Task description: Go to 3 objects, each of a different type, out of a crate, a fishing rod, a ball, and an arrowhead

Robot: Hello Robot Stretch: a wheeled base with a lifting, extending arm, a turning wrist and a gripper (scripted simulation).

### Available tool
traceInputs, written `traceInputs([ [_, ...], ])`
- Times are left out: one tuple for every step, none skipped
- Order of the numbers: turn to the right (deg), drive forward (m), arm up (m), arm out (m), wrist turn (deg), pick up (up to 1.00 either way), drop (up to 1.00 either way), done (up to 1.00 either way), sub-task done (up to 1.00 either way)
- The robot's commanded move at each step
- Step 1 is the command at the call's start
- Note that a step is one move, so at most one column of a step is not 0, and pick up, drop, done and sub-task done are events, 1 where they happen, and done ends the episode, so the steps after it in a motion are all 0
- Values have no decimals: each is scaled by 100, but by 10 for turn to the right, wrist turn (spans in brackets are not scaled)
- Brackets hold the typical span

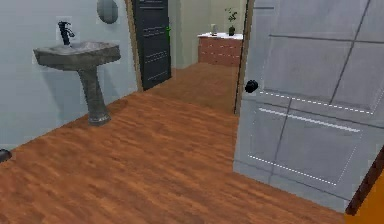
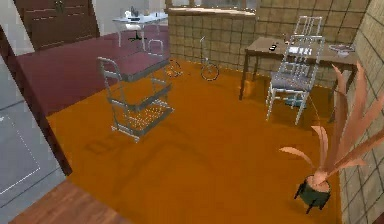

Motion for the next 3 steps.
traceInputs([
  [-360, 0, 0, 0, 0, 0, 0, 0, 0],
  [-450, 0, 0, 0, 0, 0, 0, 0, 0],
  [450, 0, 0, 0, 0, 0, 0, 0, 0],
])
